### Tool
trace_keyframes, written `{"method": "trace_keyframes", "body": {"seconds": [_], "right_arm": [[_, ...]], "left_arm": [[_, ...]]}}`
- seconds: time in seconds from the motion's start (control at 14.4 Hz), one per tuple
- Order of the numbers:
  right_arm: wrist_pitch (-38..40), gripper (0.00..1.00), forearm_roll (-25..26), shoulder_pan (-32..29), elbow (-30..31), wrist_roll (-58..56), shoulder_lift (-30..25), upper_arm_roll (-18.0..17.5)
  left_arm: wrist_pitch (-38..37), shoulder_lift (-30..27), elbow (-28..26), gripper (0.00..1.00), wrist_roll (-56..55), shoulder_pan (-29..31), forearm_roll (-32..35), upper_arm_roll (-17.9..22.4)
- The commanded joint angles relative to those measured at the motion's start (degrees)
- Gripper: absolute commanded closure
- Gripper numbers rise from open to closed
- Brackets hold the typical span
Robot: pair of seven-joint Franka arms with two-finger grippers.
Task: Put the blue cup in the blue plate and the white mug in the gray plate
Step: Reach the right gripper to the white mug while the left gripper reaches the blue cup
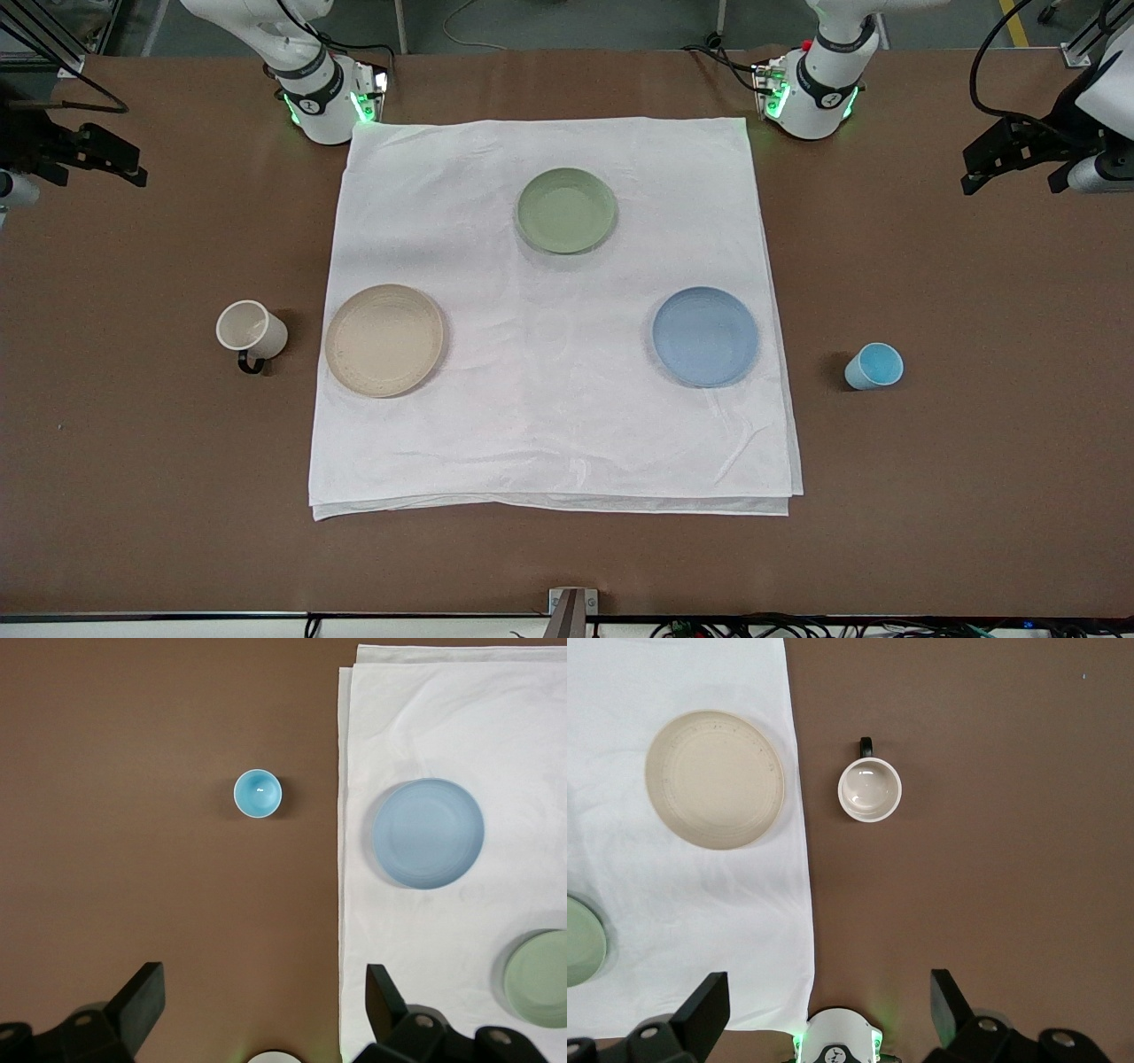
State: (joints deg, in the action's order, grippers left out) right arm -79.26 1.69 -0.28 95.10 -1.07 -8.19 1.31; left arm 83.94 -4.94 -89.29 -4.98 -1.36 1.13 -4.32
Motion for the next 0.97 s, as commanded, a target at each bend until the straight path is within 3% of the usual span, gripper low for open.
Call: {"method": "trace_keyframes", "body": {"seconds": [0.0, 0.28, 0.62, 0.76, 0.9], "right_arm": [[-0.9, 0.00, -0.9, 0.1, 2.5, 0.0, -2.4, 0.4], [-0.6, 0.00, -0.8, -0.1, 1.1, 0.4, -0.5, 0.3], [-14.6, 0.00, -0.8, -2.3, -2.1, -0.2, 13.6, 0.4], [-17.5, 0.00, -0.9, -2.8, -0.7, 0.0, 17.0, 0.4], [-24.7, 0.00, -2.0, -3.5, 4.9, 0.8, 19.0, 0.4]], "left_arm": [[-0.1, 0.6, 1.1, 0.00, 0.4, 0.2, 0.6, 0.0], [0.4, 5.0, 2.8, 0.00, 0.9, 0.8, 0.9, 0.6], [5.9, 13.5, 3.5, 0.00, 1.0, 1.3, 3.6, 0.5], [7.5, 17.5, 3.3, 0.00, -0.3, 1.3, 3.5, 0.5], [11.2, 20.0, 1.5, 0.00, -0.6, 1.8, 3.4, 0.5]]}}
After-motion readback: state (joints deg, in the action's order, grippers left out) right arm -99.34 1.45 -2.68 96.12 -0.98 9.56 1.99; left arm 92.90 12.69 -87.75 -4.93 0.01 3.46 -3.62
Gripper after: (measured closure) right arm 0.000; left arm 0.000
